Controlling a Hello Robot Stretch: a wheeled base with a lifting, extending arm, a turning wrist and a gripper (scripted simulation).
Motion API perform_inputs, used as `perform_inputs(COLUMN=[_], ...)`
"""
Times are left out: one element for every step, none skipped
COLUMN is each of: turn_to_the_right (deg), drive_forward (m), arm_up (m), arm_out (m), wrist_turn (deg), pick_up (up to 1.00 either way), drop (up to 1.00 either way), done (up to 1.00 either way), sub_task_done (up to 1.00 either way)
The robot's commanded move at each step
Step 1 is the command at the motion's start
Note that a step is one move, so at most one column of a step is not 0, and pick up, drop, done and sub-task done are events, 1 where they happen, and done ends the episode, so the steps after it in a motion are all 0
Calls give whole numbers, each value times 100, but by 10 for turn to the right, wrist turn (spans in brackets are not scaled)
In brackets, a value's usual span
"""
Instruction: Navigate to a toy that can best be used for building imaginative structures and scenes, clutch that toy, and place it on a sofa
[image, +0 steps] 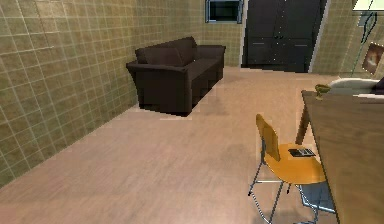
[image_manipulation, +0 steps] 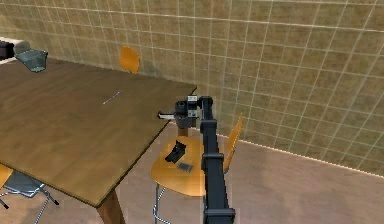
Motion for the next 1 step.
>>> perform_inputs(turn_to_the_right=[0], drive_forward=[0], arm_up=[-30], arm_out=[0], wrist_turn=[0], pick_up=[0], drop=[0], done=[0], sub_task_done=[0])
